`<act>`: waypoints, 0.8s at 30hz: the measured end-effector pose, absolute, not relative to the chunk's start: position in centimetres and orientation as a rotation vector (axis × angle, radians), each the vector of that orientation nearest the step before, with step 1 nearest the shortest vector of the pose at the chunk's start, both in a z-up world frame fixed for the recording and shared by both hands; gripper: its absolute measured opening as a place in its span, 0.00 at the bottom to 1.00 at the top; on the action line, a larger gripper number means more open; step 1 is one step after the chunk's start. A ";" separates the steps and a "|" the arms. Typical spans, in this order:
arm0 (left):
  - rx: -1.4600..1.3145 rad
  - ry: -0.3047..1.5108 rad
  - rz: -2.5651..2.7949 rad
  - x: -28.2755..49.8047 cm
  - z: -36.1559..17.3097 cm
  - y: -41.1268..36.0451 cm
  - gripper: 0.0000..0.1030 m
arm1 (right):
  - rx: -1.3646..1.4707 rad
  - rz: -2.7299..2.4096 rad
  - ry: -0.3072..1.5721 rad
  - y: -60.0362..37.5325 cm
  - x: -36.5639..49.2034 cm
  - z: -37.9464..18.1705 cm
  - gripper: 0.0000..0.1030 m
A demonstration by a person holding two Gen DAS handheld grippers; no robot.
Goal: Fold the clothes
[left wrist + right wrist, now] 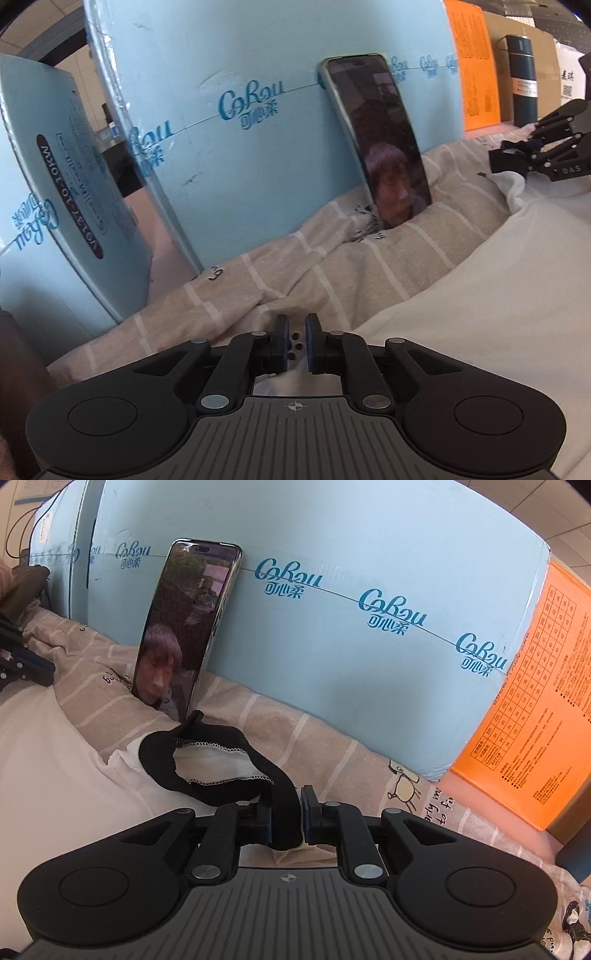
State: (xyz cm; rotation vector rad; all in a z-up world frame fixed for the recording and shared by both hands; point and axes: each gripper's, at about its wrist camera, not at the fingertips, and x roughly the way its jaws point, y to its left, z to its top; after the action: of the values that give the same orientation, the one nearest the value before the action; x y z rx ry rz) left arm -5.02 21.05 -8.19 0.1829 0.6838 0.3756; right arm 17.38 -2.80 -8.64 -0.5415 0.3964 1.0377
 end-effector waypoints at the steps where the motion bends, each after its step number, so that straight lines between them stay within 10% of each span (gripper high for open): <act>1: 0.185 0.686 0.408 -4.9 -8.1 21.6 0.11 | -0.523 1.026 0.402 -2.8 17.8 -8.7 0.24; 4: 0.172 0.668 0.448 -5.2 -7.6 22.4 0.12 | -0.449 0.954 0.429 -3.3 19.3 -8.6 0.37; 9: 0.014 0.590 0.408 -8.3 -6.0 22.3 0.54 | -0.331 0.863 0.421 -6.0 20.2 -8.0 0.51; 24: 0.109 0.652 0.551 -9.6 -7.9 20.7 0.73 | -0.195 0.868 0.389 -9.0 19.5 -6.2 0.65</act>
State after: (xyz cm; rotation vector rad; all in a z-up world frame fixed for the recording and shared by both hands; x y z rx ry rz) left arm -9.61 20.72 -7.89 0.1091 0.6521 0.5511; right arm 19.53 -9.01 -6.20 -0.1946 0.3887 0.8684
